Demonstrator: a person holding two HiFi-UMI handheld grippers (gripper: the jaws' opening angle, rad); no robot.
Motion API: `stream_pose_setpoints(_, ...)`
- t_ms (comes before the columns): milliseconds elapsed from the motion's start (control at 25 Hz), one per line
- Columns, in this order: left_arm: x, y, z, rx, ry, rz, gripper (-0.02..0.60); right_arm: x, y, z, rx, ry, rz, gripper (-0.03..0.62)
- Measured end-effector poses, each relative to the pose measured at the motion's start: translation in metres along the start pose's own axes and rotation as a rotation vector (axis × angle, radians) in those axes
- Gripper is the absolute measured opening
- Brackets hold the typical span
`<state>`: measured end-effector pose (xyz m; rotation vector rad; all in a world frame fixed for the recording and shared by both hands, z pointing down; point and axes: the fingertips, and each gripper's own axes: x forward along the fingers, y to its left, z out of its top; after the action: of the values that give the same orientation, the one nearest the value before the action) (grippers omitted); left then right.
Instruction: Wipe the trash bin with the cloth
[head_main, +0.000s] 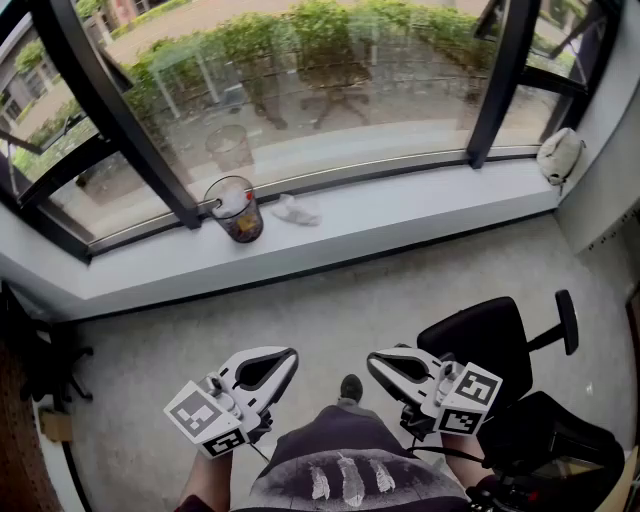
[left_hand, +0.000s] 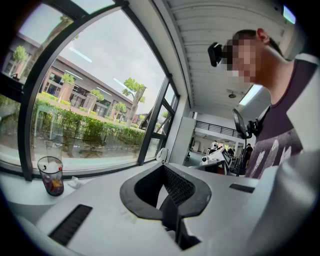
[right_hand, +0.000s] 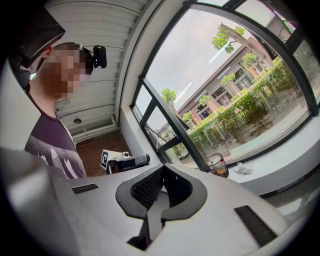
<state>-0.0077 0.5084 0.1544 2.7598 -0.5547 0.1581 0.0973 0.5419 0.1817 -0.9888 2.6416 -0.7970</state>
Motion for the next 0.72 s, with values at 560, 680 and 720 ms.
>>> stream_pose_setpoints(560,0.031,0.127,-0.002,0.13,0.072,0.157,-0.005,0.104,-0.107,0.028,-0.056,0.142,0.031,0.0)
stream_pose_setpoints(680,0.035,0.165,0.004,0.173,0.059,0.142,-0.005,0.128,-0.119,0.03,-0.078,0.178,0.018,0.0)
stream_pose_setpoints(720,0.037,0.179,0.006,0.186,0.056,0.131,-0.005,0.137,-0.124,0.033,-0.085,0.19,0.006,0.0)
